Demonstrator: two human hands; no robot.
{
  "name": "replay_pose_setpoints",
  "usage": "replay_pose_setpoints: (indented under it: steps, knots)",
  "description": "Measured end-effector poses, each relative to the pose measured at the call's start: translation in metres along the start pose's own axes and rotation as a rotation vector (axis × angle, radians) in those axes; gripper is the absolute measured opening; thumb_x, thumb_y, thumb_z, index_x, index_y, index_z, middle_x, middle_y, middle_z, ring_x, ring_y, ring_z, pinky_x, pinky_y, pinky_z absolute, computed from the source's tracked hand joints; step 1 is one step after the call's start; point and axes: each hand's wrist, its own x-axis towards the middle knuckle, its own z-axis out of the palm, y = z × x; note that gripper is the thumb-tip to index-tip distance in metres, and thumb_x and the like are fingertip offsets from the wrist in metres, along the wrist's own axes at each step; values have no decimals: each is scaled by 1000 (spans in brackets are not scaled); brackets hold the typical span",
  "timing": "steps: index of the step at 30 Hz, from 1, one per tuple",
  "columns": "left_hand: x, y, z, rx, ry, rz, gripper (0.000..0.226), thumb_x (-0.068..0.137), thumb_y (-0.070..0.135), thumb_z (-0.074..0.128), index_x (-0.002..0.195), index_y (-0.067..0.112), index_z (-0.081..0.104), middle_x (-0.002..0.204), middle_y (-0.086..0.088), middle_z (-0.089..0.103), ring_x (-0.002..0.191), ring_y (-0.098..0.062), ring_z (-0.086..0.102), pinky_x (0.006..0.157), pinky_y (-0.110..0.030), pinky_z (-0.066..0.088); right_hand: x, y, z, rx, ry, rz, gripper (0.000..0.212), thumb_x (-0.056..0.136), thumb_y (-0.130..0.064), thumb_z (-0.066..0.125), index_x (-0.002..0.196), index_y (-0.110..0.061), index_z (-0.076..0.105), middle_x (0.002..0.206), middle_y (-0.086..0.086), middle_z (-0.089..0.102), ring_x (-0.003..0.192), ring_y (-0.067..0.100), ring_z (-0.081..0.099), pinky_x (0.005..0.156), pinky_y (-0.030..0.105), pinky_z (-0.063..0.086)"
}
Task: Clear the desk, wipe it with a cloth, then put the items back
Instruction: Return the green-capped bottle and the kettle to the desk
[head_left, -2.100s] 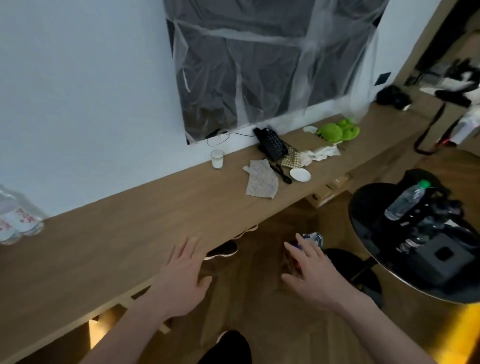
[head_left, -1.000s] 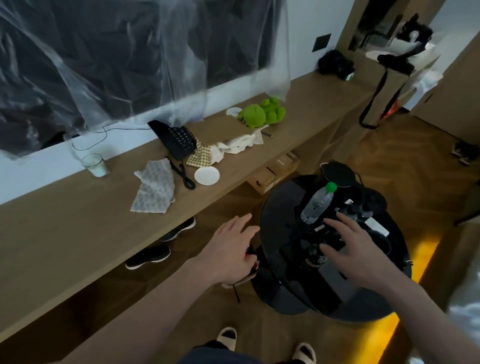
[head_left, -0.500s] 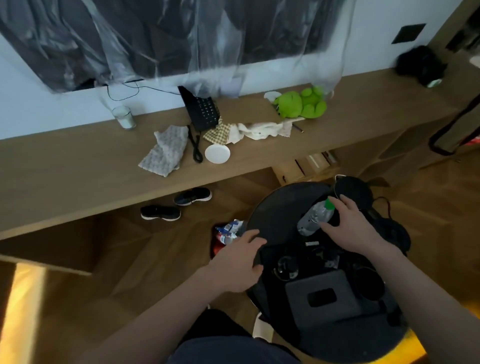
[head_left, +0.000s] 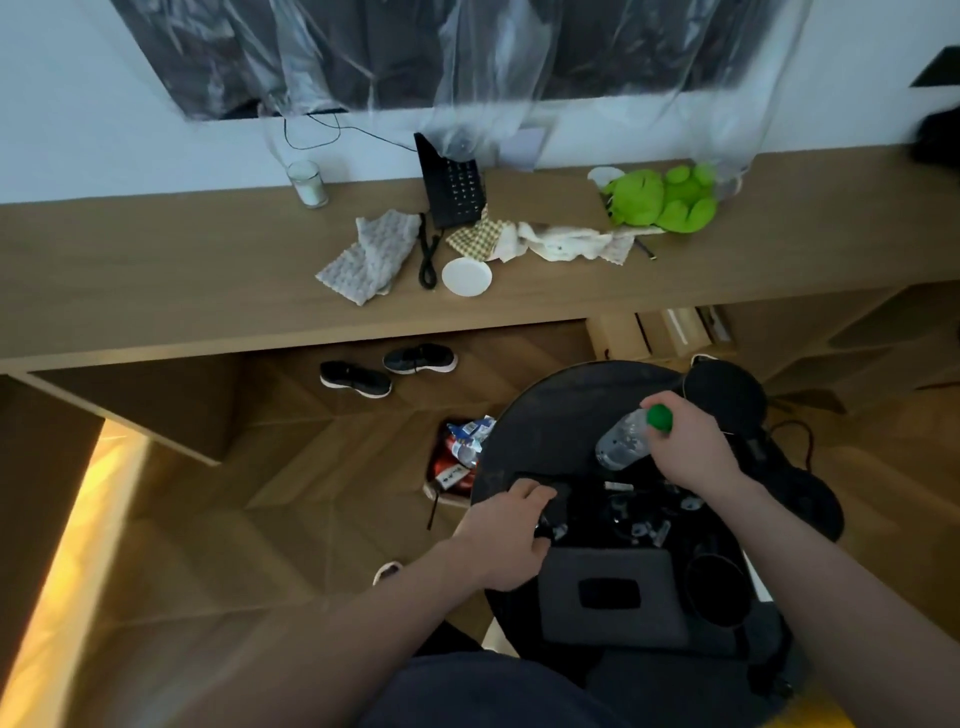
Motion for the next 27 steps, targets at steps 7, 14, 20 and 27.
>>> replay_pose_setpoints:
  steps: [7, 14, 20, 27]
  knots:
    - [3, 9, 2, -39, 125, -17, 50, 99, 36, 57, 146, 29, 44, 149, 10, 42, 122, -22, 60, 95, -43, 55, -18, 12, -14, 103, 72, -77, 23, 99, -17, 65, 115, -32, 60, 83, 7, 68, 56, 20, 57, 47, 31, 43]
    - [3, 15, 5, -53, 202, -2, 44, 98, 35, 60, 141, 32, 50, 144, 16, 46, 111, -17, 64, 92, -39, 55, -66, 6, -59, 257, 175, -298, 29, 98, -23, 69, 118, -41, 61, 96, -10, 71, 83, 11, 71, 71, 41, 60]
    - [-2, 27, 12, -78, 276, 50, 39, 98, 37, 59, 136, 37, 52, 139, 22, 47, 90, -8, 66, 84, -35, 57, -112, 4, -79, 374, 222, -356, 30, 97, -19, 69, 119, -38, 64, 91, -5, 70, 81, 19, 71, 73, 47, 59]
    - [-14, 25, 14, -102, 336, 72, 38, 95, 36, 62, 132, 37, 54, 134, 25, 48, 86, -5, 65, 80, -34, 58, -154, 7, -89, 425, 335, -382, 27, 94, -15, 71, 117, -28, 69, 101, -6, 69, 72, 21, 62, 66, 42, 57]
